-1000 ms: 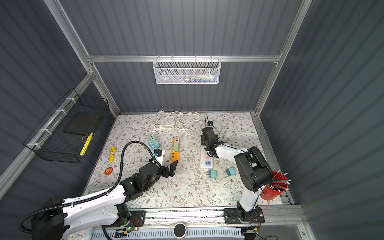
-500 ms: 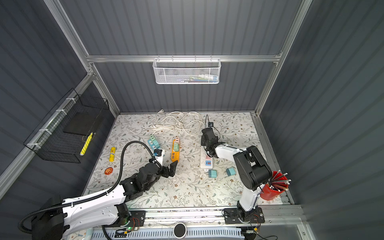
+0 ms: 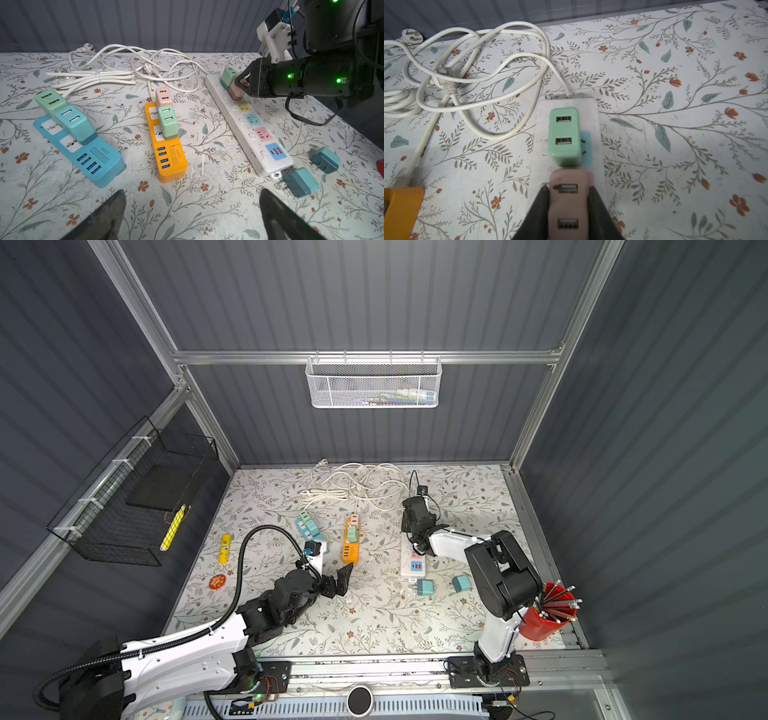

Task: Insert the plug
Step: 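Lower the pink adapter into the socket beside the green adapter with the right gripper, then press the pink adapter down and open the right gripper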

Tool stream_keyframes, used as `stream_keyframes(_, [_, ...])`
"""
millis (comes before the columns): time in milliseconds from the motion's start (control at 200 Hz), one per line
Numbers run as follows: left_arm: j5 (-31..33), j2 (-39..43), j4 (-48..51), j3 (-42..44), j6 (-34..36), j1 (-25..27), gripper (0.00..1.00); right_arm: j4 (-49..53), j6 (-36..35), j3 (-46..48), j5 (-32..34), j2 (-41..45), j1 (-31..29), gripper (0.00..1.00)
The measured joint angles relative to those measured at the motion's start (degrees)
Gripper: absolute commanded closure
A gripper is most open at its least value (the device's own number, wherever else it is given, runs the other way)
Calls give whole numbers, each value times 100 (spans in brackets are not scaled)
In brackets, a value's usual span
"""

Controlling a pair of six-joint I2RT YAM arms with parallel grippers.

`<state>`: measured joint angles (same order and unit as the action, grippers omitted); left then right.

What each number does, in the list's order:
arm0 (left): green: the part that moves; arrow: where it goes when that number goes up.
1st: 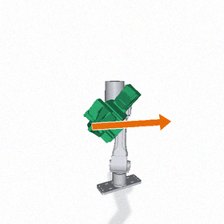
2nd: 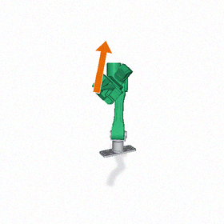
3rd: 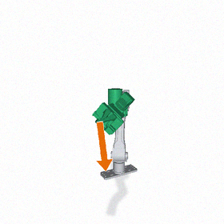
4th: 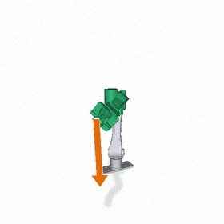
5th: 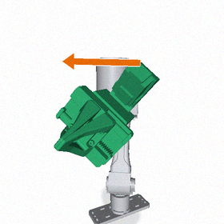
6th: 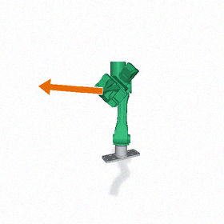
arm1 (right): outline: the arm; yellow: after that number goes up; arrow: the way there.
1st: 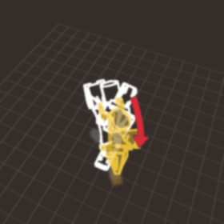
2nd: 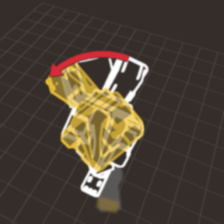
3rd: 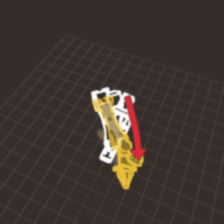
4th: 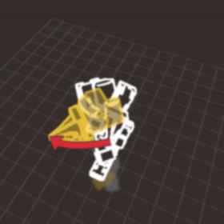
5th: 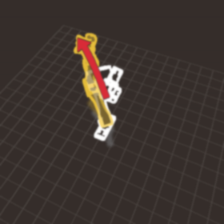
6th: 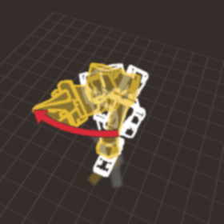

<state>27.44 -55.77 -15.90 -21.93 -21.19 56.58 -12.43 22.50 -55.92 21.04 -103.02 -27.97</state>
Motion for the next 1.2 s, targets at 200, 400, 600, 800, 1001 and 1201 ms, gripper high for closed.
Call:
stream_keyframes(200, [0,2,-44,59,-2,0,0,-20,22,0,50,-22,-20,78])
stream_keyframes(400, [0,131,-26,146,-28,0,0,-96,33,63,236,-20,-105,71])
stream_keyframes(600, [70,431,160,149,-46,0,0,656,9,140,-111,173,-173,41])
stream_keyframes(800, [330,719,409,149,-48,0,0,1596,20,-160,-431,398,-140,31])
stream_keyframes(1001, [461,994,608,149,-48,0,0,1971,-7,-793,-645,887,37,30])
stream_keyframes(1201, [455,975,719,142,-48,0,0,2404,-175,-1377,-903,855,275,32])
